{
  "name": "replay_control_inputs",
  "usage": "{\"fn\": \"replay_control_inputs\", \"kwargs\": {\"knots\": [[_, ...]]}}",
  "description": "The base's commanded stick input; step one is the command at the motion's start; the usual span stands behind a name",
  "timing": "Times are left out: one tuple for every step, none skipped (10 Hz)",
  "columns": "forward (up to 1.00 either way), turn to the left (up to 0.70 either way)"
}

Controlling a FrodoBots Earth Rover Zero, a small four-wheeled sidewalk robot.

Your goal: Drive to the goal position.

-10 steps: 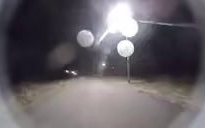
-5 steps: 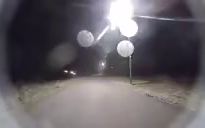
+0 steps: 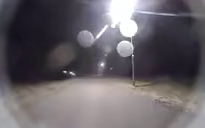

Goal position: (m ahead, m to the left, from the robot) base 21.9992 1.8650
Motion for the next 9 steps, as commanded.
{"fn": "replay_control_inputs", "kwargs": {"knots": [[1.00,0.00],[1.00,0.00],[1.00,0.00],[1.00,0.00],[1.00,0.00],[1.00,0.00],[1.00,0.00],[1.00,0.00],[1.00,0.00]]}}
